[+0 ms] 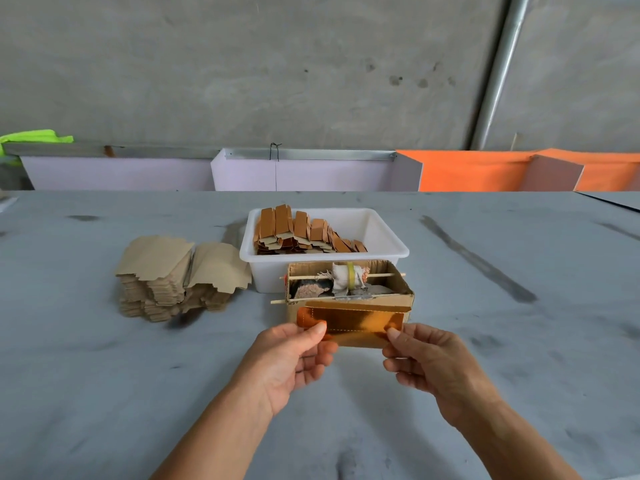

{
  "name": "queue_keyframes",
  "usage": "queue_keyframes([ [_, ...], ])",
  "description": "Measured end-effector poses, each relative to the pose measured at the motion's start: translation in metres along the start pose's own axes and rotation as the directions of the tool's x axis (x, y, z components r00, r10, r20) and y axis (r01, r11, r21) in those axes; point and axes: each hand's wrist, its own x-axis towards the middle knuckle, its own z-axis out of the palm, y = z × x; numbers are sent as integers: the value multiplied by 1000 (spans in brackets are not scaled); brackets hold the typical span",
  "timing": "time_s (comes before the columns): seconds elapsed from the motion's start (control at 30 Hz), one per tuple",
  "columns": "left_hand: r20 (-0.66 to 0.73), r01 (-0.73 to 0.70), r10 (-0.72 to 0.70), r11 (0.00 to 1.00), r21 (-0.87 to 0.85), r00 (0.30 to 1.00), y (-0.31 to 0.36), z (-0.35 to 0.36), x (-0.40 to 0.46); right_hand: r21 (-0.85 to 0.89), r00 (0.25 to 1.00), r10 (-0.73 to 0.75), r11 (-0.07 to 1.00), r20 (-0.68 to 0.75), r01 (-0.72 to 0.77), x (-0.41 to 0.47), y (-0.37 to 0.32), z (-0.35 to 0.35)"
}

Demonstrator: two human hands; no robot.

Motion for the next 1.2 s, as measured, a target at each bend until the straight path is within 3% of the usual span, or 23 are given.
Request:
queue_keyframes([
  [0.23,-60,-55,47,990,-133,997,-5,0,2,119,998,60,991,23,-62,0,4,8],
  [0.43,-97,-181,176,982,-47,980,-6,-4,2,185,997,76,980,24,-79,2,5,13],
  [0.6,-146,-261,265,964,41,953,-7,-2,-1,217,1000,0,976,10,-3,-1,1,19],
  [0.93,-126,-234,225,971,-58,966,-2,8,-1,221,997,33,975,-70,-17,-2,-8,18],
  [1.2,-199,-434,452,892,129,869,-20,9,0,393,995,47,919,-86,-10,-4,8,16],
])
